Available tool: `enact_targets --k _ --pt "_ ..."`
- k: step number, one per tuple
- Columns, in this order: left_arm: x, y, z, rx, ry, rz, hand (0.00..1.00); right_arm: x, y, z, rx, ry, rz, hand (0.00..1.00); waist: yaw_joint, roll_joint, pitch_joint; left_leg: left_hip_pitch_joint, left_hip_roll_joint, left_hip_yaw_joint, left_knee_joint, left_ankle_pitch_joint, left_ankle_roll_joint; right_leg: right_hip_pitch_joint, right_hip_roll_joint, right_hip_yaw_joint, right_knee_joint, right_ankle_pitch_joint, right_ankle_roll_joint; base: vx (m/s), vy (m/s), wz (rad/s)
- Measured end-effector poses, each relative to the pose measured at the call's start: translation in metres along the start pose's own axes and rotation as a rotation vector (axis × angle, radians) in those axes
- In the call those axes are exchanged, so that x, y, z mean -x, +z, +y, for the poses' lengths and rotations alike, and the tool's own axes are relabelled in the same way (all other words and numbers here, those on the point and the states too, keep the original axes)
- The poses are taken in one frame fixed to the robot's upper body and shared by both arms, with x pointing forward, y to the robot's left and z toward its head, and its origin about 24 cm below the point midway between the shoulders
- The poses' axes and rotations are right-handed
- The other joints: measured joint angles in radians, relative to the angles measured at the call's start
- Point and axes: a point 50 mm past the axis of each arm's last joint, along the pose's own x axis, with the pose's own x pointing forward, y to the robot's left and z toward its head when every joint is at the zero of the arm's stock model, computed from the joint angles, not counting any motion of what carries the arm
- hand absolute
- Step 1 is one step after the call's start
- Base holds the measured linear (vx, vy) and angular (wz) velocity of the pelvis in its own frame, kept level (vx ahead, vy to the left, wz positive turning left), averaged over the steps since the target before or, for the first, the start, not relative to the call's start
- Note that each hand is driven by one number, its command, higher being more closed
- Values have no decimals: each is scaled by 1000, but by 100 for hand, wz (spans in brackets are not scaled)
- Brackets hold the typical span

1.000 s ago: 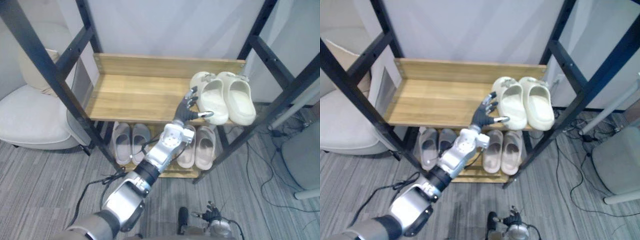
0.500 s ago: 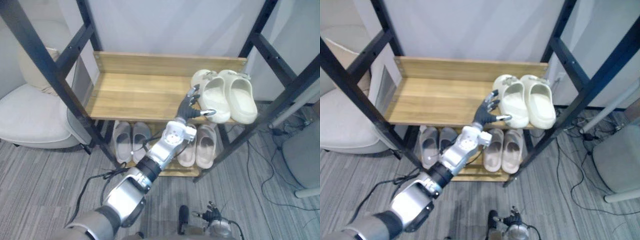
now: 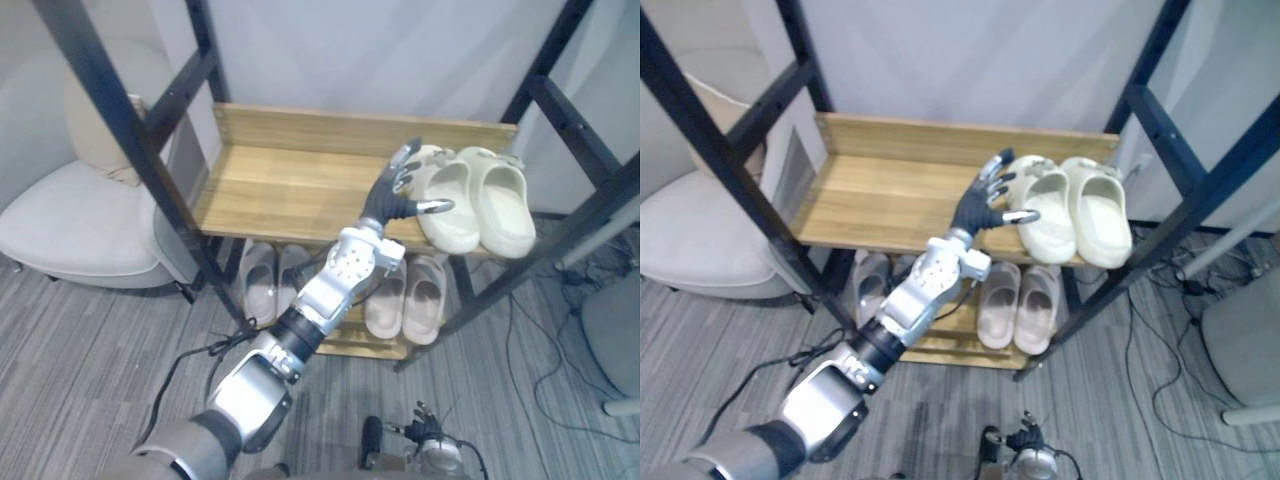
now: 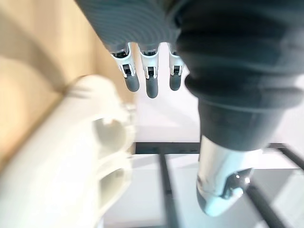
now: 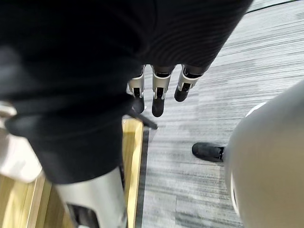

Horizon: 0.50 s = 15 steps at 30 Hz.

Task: Organize the slippers on the shoe rack

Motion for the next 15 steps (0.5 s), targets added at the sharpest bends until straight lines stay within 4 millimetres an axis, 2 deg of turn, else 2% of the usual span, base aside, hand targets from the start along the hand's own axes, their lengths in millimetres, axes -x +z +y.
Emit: enact_targets --k 3,6,8,11,15 --pt "13 8 -12 40 -60 -53 0 1 -1 5 25 26 1 0 17 4 -2 -1 1 -45 7 1 -1 28 -5 -46 0 -11 0 3 -21 45" --pt "31 3 -26 97 -132 -45 0 2 -3 12 34 50 13 0 41 13 -9 -1 -1 -87 11 3 -1 55 -10 -91 0 -22 5 23 -10 45" --pt "48 -6 -38 142 -199 -11 0 3 -5 20 52 78 26 0 54 19 -13 0 -6 -139 11 9 -2 86 -17 -146 0 -36 8 37 -14 65" --pt "63 -13 -45 198 -245 18 0 5 -7 27 70 101 28 0 61 21 -19 1 -9 -176 19 10 -4 109 -19 -182 0 -46 14 37 -14 47" --pt "88 -36 -49 253 -300 120 0 7 -9 35 83 126 38 0 79 29 -33 0 -15 -182 36 15 -12 132 -27 -216 0 -51 18 16 8 25"
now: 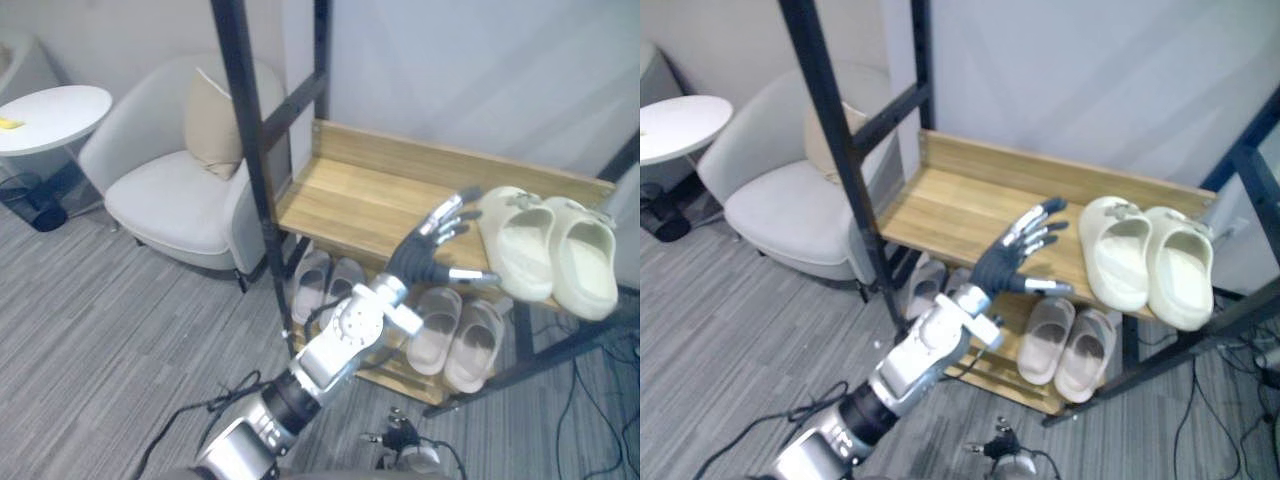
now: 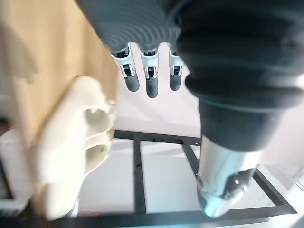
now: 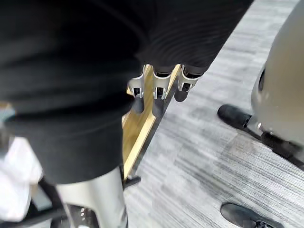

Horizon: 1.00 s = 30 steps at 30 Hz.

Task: Organize the slippers on the shoe rack

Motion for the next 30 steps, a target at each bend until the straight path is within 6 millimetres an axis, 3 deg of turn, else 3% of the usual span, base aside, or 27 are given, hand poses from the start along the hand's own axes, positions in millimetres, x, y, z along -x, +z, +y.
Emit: enact_targets --k 3,6,7,8,11,16,20,30 --pt "28 -34 16 24 73 139 0 -1 3 2 15 8 -7 0 -1 0 1 25 1 -9 5 0 0 40 3 -13 0 -4 -2 -28 -6 13" --pt "77 -90 37 75 253 388 0 -1 2 0 19 3 -5 0 -5 -5 -1 37 3 -25 -4 0 0 60 6 -32 -2 -8 -2 -87 -19 17" --pt "111 -118 50 63 346 544 0 -1 -1 -3 30 -1 7 0 -3 -11 2 36 3 -25 -11 6 0 59 8 -32 -4 -7 -5 -99 -14 5" --pt "117 -123 52 57 358 577 0 -1 -2 -3 30 -1 8 0 -3 -11 2 36 3 -25 -11 7 0 59 8 -31 -5 -7 -6 -115 -10 0" --pt "180 -159 64 37 474 843 0 -2 -1 -4 34 -2 6 0 -5 -18 7 39 2 -26 -12 10 -3 60 13 -21 -8 -4 -9 -65 6 -2" --pt "261 -180 76 29 673 1132 0 -3 -6 -8 19 -11 18 0 -6 -35 19 54 0 -46 -25 16 -8 75 16 -19 -8 -12 -12 -36 5 6" --pt "283 -176 91 6 822 1166 0 -4 -7 -10 10 -17 38 0 -10 -42 15 59 0 -47 -37 17 -9 75 16 -19 -8 -14 -14 -3 17 2" --pt "307 -172 95 28 979 1193 0 -6 -8 -24 -27 -63 46 0 -26 -25 20 90 4 -20 -46 12 -3 77 21 19 -1 -15 -11 53 35 -10"
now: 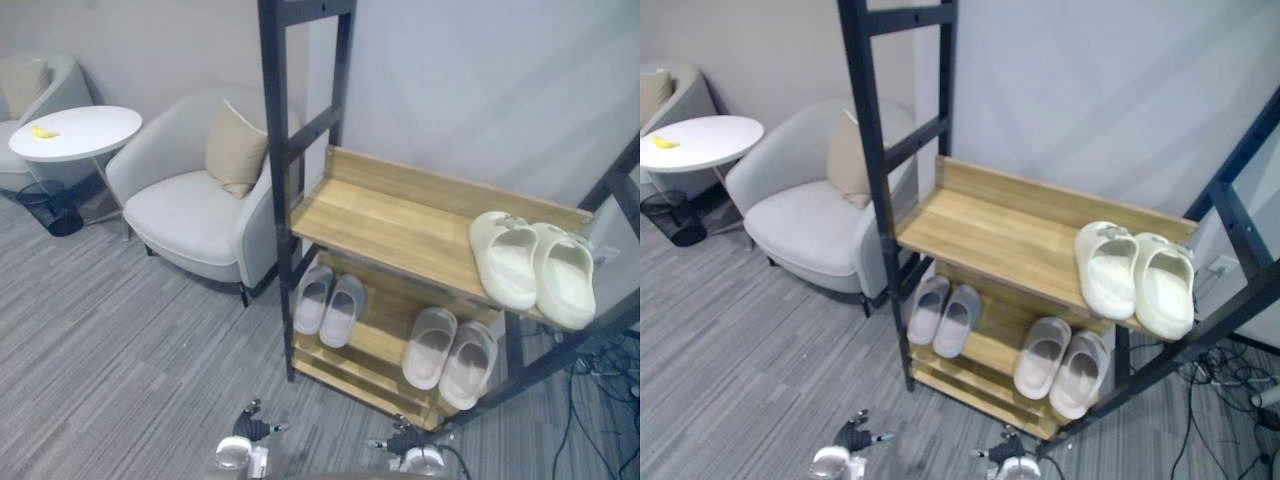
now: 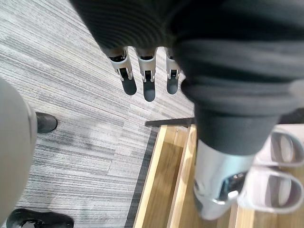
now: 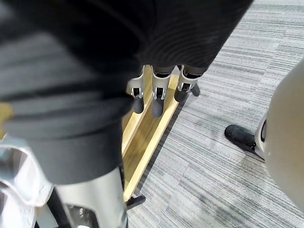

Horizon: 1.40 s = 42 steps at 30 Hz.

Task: Organize the slippers on the shoe rack

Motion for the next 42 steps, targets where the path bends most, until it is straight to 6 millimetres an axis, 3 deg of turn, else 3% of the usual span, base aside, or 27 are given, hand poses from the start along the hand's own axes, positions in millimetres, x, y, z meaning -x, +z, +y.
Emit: enact_targets --k 5,8,10,12,14,15,18,20,22,26,27,29,30,31,32,34,35,38,40,42 --pt "2 -8 5 12 28 27 0 -1 0 -7 9 -14 0 0 -3 11 5 -3 -1 22 10 -20 9 -9 -1 16 0 -5 7 53 48 -10" --pt "2 -8 4 21 30 24 0 -2 3 -10 48 -18 -11 0 0 22 14 -42 0 20 92 -74 16 -28 -6 19 43 -41 13 40 59 -4" --pt "2 -5 2 25 28 12 0 -4 9 -15 55 -28 -30 0 -5 36 35 -63 -7 0 164 -113 25 -77 -44 16 213 -120 31 56 112 29" --pt "1 1 7 22 38 -11 0 -4 12 -16 56 -27 -44 0 -1 9 58 -78 -53 -52 228 -144 40 -155 -140 32 490 -228 34 66 89 78" --pt "0 6 10 17 50 -33 0 -3 15 -17 51 -26 -65 0 -6 -4 72 -110 -94 -135 294 -168 48 -260 -188 175 753 -231 13 49 -3 128" --pt "0 12 13 17 60 -54 0 -2 14 -17 47 -27 -72 0 -6 -21 74 -127 -103 -182 309 -169 48 -306 -175 272 826 -245 20 95 -130 162" --pt "-2 23 9 27 66 -91 0 -1 15 -9 51 -6 -79 0 0 -35 73 -188 -147 -346 338 -159 29 -323 -64 461 759 -355 17 134 -204 174" --pt "-2 29 -1 46 46 -108 0 0 18 -9 75 -1 -97 0 1 -22 72 -220 -167 -402 350 -147 6 -254 -39 499 671 -400 29 115 -245 145" --pt "-2 33 -13 70 20 -120 0 0 21 -3 70 12 -106 0 24 8 81 -235 -145 -419 303 -108 -40 -190 -26 456 561 -409 33 50 -238 105" --pt "-1 40 -24 103 -5 -135 0 2 25 15 73 58 -117 0 27 3 84 -266 -109 -458 227 -26 -82 -108 -7 292 432 -409 34 8 -233 109" --pt "-1 41 -26 110 -9 -140 0 1 31 15 75 58 -132 0 29 0 87 -280 -104 -446 213 -5 -85 -106 -3 266 433 -409 34 -58 -127 116" --pt "-1 46 -30 107 -19 -157 0 0 38 16 70 57 -146 0 27 -15 96 -304 -71 -314 164 62 -64 -106 -7 217 433 -399 22 -56 -56 99" --pt "-1 47 -30 107 -21 -158 0 -1 42 15 66 60 -155 0 28 -18 98 -308 -53 -223 140 82 -51 -106 -7 192 433 -397 18 -66 -38 77" --pt "-1 48 -29 106 -20 -160 0 -3 55 12 43 52 -187 0 27 -19 99 -325 -24 -27 107 119 -9 -106 -7 150 433 -390 5 -81 -31 73" --pt "-1 47 -28 103 -18 -160 0 -4 58 12 36 48 -194 0 23 -21 100 -324 -14 26 86 134 0 -106 -7 131 429 -382 -4 -69 -21 74" --pt "-2 50 -24 95 -11 -169 0 -3 67 11 32 43 -227 0 7 -21 103 -348 18 169 115 109 30 -101 -1 68 412 -374 -17 -27 43 73" --pt "-3 51 -22 90 -5 -172 0 -2 77 11 32 42 -264 0 -5 -15 119 -372 32 222 161 104 26 -89 4 43 410 -374 -17 -37 80 76" --pt "-5 51 -7 63 26 -181 0 -1 86 14 36 55 -293 0 -5 -31 116 -419 13 271 192 118 51 -78 -9 -5 369 -372 -12 -42 108 49" --pt "-7 53 -1 50 40 -182 0 -2 88 16 34 63 -293 0 -2 -39 122 -431 -10 290 199 96 79 -48 -26 -59 322 -384 8 -45 129 50" --pt "-7 50 3 47 48 -171 0 -4 82 14 35 57 -264 0 -5 -35 127 -447 -51 280 270 29 98 -10 -56 -120 312 -415 44 -63 211 66"
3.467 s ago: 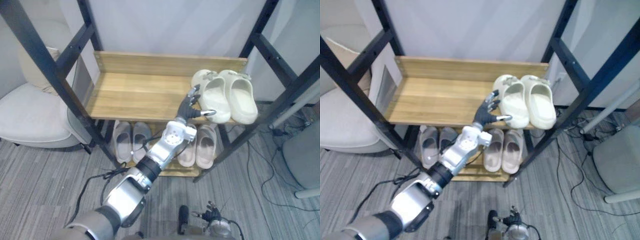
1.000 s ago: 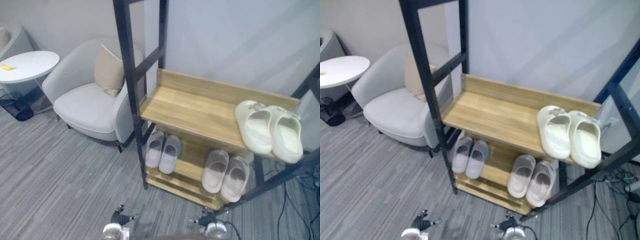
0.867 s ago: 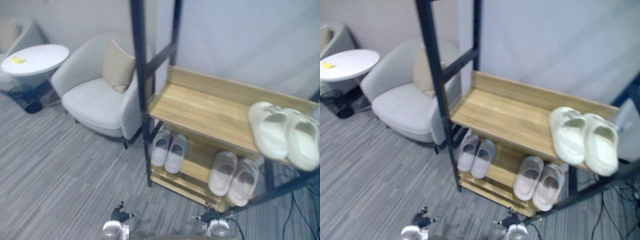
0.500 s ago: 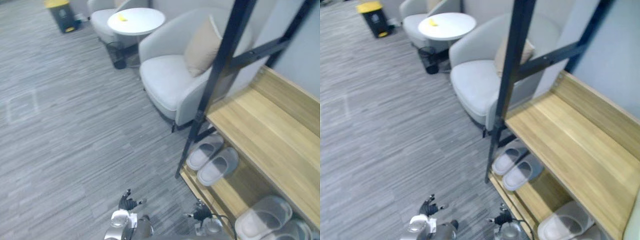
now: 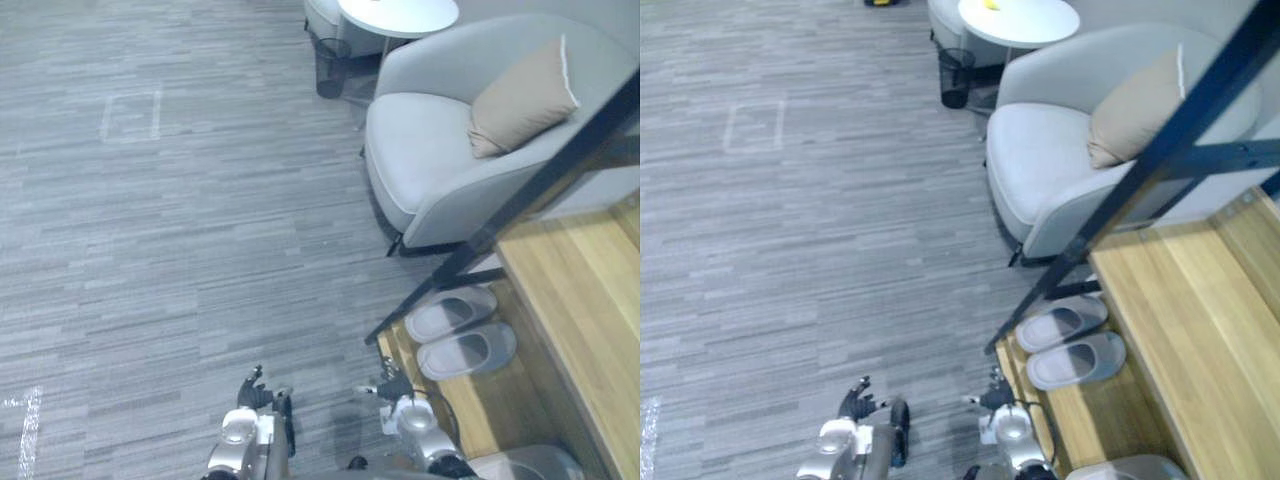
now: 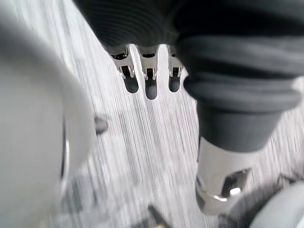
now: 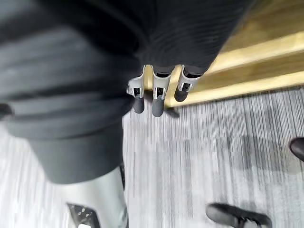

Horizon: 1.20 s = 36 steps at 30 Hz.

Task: Organize the slippers on the shoe rack

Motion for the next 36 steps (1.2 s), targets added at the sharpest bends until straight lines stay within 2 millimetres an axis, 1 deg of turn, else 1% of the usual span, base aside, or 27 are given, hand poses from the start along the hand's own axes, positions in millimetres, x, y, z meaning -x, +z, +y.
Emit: enact_targets --k 2,3,4,5,7,10,11,13,14,16,17,18,19,20,21,22,23,25,27,28,29,30,31,32,33,34,36 --pt "0 -2 6 -8 12 4 0 6 -24 3 1 13 88 0 4 -25 -19 -14 13 66 216 -107 92 42 -56 -70 52 -22 37 126 249 77" --pt "2 -9 3 -1 10 30 0 8 -32 -2 10 5 113 0 2 10 -24 20 23 65 211 -194 52 38 -63 -54 199 -27 28 258 255 85" --pt "2 -13 4 -9 7 51 0 9 -37 -4 12 0 130 0 -7 13 -15 49 -8 21 212 -220 52 -52 -122 25 421 -15 -63 279 285 78" --pt "2 -16 8 -17 15 59 0 10 -39 -3 11 5 142 0 -9 7 -15 71 -23 2 188 -218 57 -120 -126 110 531 -16 -101 198 241 81" --pt "6 -28 15 -20 34 102 0 11 -40 1 4 17 140 0 -13 15 -10 161 -44 -61 99 -194 81 -245 -47 240 642 -36 -76 364 223 82" --pt "7 -29 13 -17 30 109 0 11 -40 -2 8 11 133 0 -15 16 -10 275 -78 -146 -13 -178 97 -343 22 256 548 -40 -66 434 114 99" --pt "7 -31 11 -14 25 116 0 10 -39 -6 14 4 123 0 -18 25 -12 323 -87 -194 -61 -174 102 -388 61 260 437 -33 -57 469 65 115" --pt "7 -32 8 -13 20 120 0 8 -34 -10 22 -5 107 0 -23 30 -10 386 -99 -278 -119 -173 103 -454 123 304 288 26 -57 527 45 132" --pt "7 -32 9 -14 19 123 0 7 -32 -12 24 -8 102 0 -35 30 -10 426 -99 -346 -151 -176 98 -485 167 340 197 98 -70 615 -6 149" --pt "8 -34 10 -20 21 130 0 6 -30 -11 23 -7 93 0 -46 27 -12 477 -97 -423 -160 -192 70 -529 218 340 133 217 -143 726 -70 146" --pt "9 -37 9 -14 21 141 0 6 -30 -10 20 -6 93 0 -50 22 -15 505 -100 -448 -138 -211 40 -532 249 307 81 323 -232 693 -106 98" --pt "10 -38 3 25 21 150 0 4 -23 -15 20 -18 69 0 -41 71 -19 505 -70 -466 -75 -235 15 -495 271 275 82 308 -260 834 -43 73" --pt "11 -40 3 49 29 156 0 2 -19 -14 4 -23 57 0 -39 81 -20 467 -75 -456 1 -212 -28 -479 274 279 79 276 -273 676 29 20" --pt "11 -38 1 89 41 152 0 2 -15 -15 2 -27 41 0 -38 82 -16 421 -113 -407 151 -108 -89 -435 269 315 70 241 -261 805 79 -4" --pt "11 -37 4 121 62 145 0 3 -16 -13 8 -20 43 0 -33 86 -2 371 -103 -348 329 -112 -91 -349 268 335 31 223 -250 652 55 -5" --pt "10 -33 3 130 63 131 0 5 -20 -9 8 -11 53 0 -34 88 2 336 -72 -297 447 -121 -83 -288 267 337 14 203 -245 605 73 13" --pt "9 -28 6 134 72 108 0 7 -21 -1 -2 7 56 0 -27 86 5 275 1 -223 588 -137 -69 -209 267 337 -4 182 -245 580 57 26" --pt "7 -20 7 146 78 69 0 9 -25 4 -17 12 65 0 -8 70 13 141 105 -123 682 -175 -50 -106 245 346 -45 155 -229 551 73 7" --pt "6 -10 6 159 78 27 0 8 -20 3 -16 7 52 0 5 66 15 1 150 -83 656 -203 -57 -47 212 344 -83 134 -194 567 191 -7" --pt "6 -6 8 163 82 7 0 6 -16 3 -15 7 41 0 9 59 20 -63 153 -71 593 -211 -60 -13 179 335 -101 111 -156 507 239 -2" --pt "5 -4 7 164 82 -1 0 6 -16 2 -17 4 42 0 10 55 24 -100 153 -63 534 -210 -63 10 160 329 -109 100 -138 505 298 14" --pt "5 -2 7 165 81 -6 0 6 -17 0 -24 -4 48 0 11 63 30 -136 145 -65 377 -184 -74 53 128 311 -116 73 -111 543 355 17" --pt "6 -5 6 167 78 2 0 6 -19 -3 -28 -14 57 0 18 79 20 -144 138 -85 188 -67 -85 87 112 306 -123 38 -70 570 355 20" --pt "4 -2 8 165 81 -9 0 5 -20 -2 -31 -15 66 0 25 62 22 -135 112 -57 205 -64 -62 111 85 314 -129 21 -45 614 360 22" --pt "2 1 13 170 95 -14 0 4 -19 2 -29 1 75 0 33 35 17 -129 72 -47 196 -82 -42 106 51 321 -127 49 -75 504 273 23" --pt "2 0 13 179 97 -12 0 3 -16 3 -32 1 67 0 39 35 16 -128 65 -47 202 -94 -29 103 48 327 -117 72 -82 631 354 23" --pt "3 -7 15 189 104 26 0 1 -8 5 -48 2 45 0 58 26 15 -74 40 -21 225 -130 17 76 2 353 44 150 -24 614 341 18"
